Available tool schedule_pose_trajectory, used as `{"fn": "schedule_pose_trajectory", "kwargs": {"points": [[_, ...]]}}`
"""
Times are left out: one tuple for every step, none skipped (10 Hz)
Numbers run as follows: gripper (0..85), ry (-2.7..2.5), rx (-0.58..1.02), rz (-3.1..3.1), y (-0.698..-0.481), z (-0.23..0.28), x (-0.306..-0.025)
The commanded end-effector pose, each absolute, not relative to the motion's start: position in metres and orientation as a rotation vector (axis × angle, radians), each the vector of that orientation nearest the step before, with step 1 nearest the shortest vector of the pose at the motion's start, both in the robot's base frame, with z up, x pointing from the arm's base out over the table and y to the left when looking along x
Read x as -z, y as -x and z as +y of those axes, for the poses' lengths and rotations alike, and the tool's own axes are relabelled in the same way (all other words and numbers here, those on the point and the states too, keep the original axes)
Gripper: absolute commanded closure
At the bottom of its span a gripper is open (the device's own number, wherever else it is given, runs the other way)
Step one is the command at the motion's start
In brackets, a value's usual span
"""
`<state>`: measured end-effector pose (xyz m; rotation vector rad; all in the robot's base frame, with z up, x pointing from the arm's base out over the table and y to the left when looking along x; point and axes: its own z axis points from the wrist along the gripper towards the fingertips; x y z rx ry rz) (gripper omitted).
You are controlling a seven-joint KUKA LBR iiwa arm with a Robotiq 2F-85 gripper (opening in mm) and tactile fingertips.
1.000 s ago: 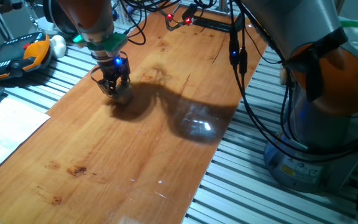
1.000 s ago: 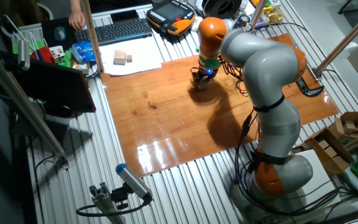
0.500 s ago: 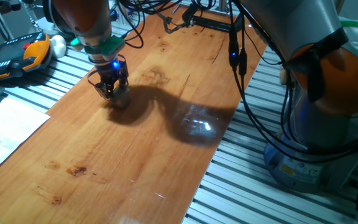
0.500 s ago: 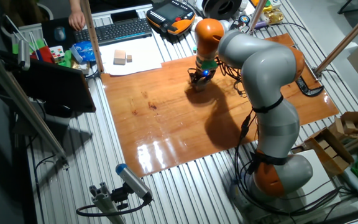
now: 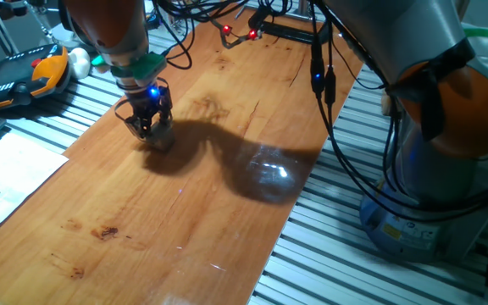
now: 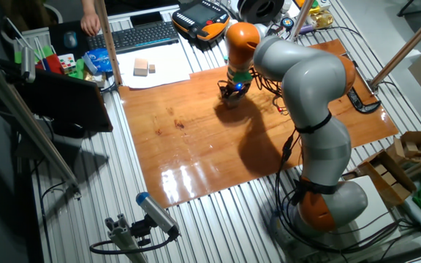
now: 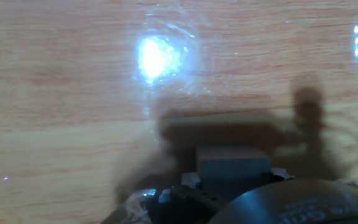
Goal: Hold a small block with the gripper and sweep it from left to right on the table
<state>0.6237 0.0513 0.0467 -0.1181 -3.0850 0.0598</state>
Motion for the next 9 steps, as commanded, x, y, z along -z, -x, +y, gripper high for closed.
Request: {"fn": "schedule_pose_trajectory", "kwargs": {"points": [[51.7,0.124,-0.060,-3.084,-0.622,0.055,-0.044],[52.0,0.138,-0.061,-3.083,-0.620,0.060,-0.044],[52.0,0.148,-0.061,-3.083,-0.620,0.065,-0.044],[52.0,0.155,-0.061,-3.081,-0.619,0.068,-0.045],[52.7,0.162,-0.062,-3.081,-0.617,0.071,-0.044],[52.7,0.176,-0.062,-3.085,-0.615,0.077,-0.043],[52.7,0.188,-0.064,-3.088,-0.613,0.082,-0.043],[52.7,0.200,-0.067,-3.085,-0.612,0.086,-0.043],[52.7,0.207,-0.065,-3.080,-0.611,0.089,-0.044]]}}
